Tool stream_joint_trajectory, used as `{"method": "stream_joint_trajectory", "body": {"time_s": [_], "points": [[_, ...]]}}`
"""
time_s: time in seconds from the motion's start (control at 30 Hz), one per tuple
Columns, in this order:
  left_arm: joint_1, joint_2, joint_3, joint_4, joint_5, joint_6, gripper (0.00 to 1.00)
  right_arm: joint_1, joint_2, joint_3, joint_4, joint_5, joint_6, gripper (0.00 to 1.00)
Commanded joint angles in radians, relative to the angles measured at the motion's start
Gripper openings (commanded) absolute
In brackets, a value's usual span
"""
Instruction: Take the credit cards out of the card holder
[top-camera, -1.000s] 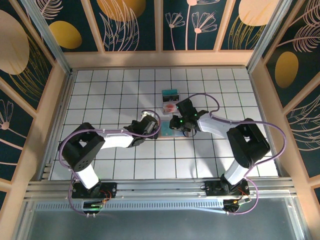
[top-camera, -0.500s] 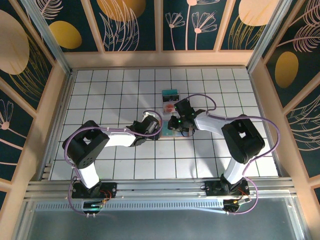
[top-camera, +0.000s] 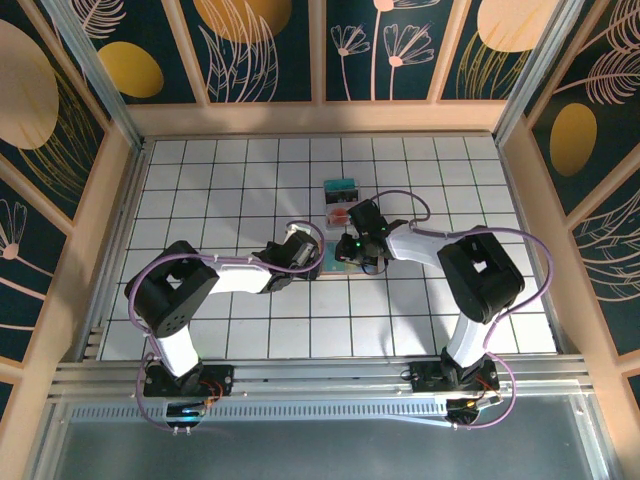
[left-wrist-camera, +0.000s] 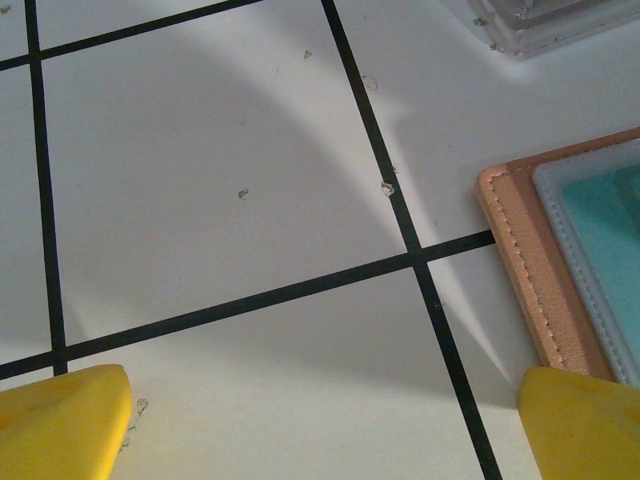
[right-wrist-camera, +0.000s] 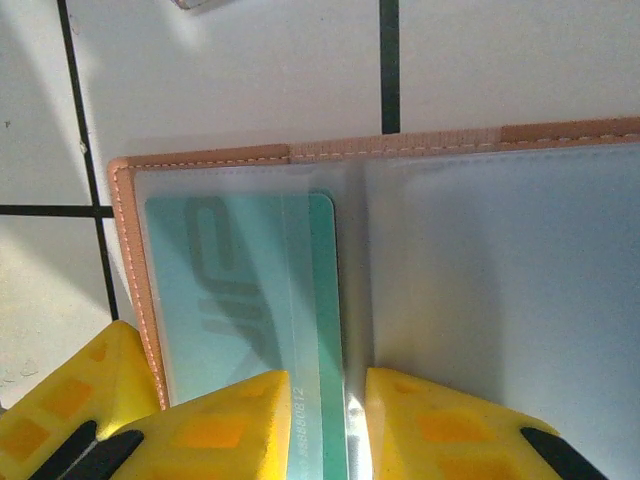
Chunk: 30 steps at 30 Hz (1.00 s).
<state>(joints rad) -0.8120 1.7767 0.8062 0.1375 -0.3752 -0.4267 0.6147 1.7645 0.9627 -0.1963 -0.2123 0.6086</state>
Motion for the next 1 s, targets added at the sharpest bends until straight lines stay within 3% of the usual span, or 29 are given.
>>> {"method": "stream_joint_trajectory", "body": {"time_s": [0.0,0.53,0.97], "points": [[-0.004,0.014,0.017,-0.02,-0.008,-0.011,0.99,0.002,0.032,0.012,0.004,-0.001,-0.014,0.28],[-0.004,0.017,0.008,-0.032,-0.002,-0.012,0.99,-0.035,-0.06,-0.071,0.185,-0.195,0.014,0.28],[-0.004,0.006,0.001,-0.036,-0.009,-0.018,0.99,-0.036,-0.054,-0.086,0.15,-0.132,0.01,0.28]]}}
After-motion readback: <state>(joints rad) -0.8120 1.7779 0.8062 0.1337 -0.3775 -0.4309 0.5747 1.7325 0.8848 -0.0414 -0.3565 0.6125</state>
